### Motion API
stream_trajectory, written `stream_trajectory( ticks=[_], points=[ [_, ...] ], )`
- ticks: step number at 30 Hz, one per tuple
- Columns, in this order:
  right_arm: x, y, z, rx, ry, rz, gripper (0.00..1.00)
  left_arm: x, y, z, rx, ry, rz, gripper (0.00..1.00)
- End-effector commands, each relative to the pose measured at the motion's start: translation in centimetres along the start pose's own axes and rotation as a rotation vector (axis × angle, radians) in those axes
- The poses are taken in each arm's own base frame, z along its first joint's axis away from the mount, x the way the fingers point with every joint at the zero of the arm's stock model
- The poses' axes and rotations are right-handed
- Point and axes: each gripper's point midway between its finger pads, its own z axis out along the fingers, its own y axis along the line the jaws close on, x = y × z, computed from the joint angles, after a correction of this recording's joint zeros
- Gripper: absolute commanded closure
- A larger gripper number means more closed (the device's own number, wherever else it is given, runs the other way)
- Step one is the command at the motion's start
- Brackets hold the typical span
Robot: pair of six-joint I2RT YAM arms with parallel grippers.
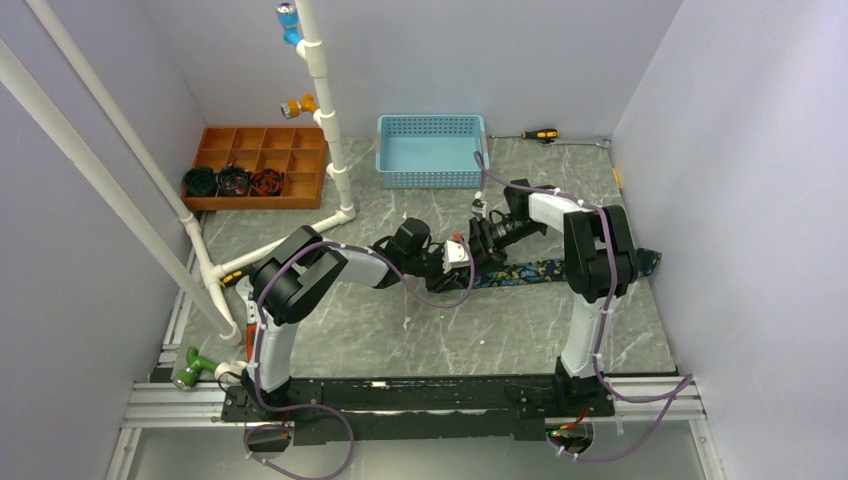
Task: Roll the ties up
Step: Roll the tie at the center of the board.
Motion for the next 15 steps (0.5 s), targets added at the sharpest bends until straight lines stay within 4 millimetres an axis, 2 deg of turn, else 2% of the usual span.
stream_trajectory(
  ticks=[1,2,4,6,8,11,15],
  points=[
    [-0.8,-0.9,0.9,0.063,0.005,-0.045,0.59,11.6,-3.8,-2.1,0.040,0.360,-0.206,0.70],
    [-0.9,-1.7,1.0,0.090,0.005,-0.037,0.66,11.5,-3.8,-2.1,0.043,0.358,-0.204,0.70],
    [-1.1,-3.2,1.1,0.140,0.005,-0.019,0.87,11.5,-3.9,-2.2,0.049,0.356,-0.199,0.69],
    [-1.2,-4.7,0.9,0.191,0.003,0.007,1.00,11.4,-3.9,-2.3,0.051,0.354,-0.198,0.68],
    [-1.0,-5.9,0.7,0.224,0.015,0.019,1.00,11.4,-3.9,-2.4,0.054,0.347,-0.205,0.63],
    [-0.7,-7.6,0.6,0.281,0.029,0.030,1.00,11.0,-3.5,-2.5,0.048,0.322,-0.214,0.47],
    [-0.6,-9.6,0.5,0.357,0.042,0.039,1.00,9.3,-2.6,-2.7,0.037,0.226,-0.205,0.30]
  ],
)
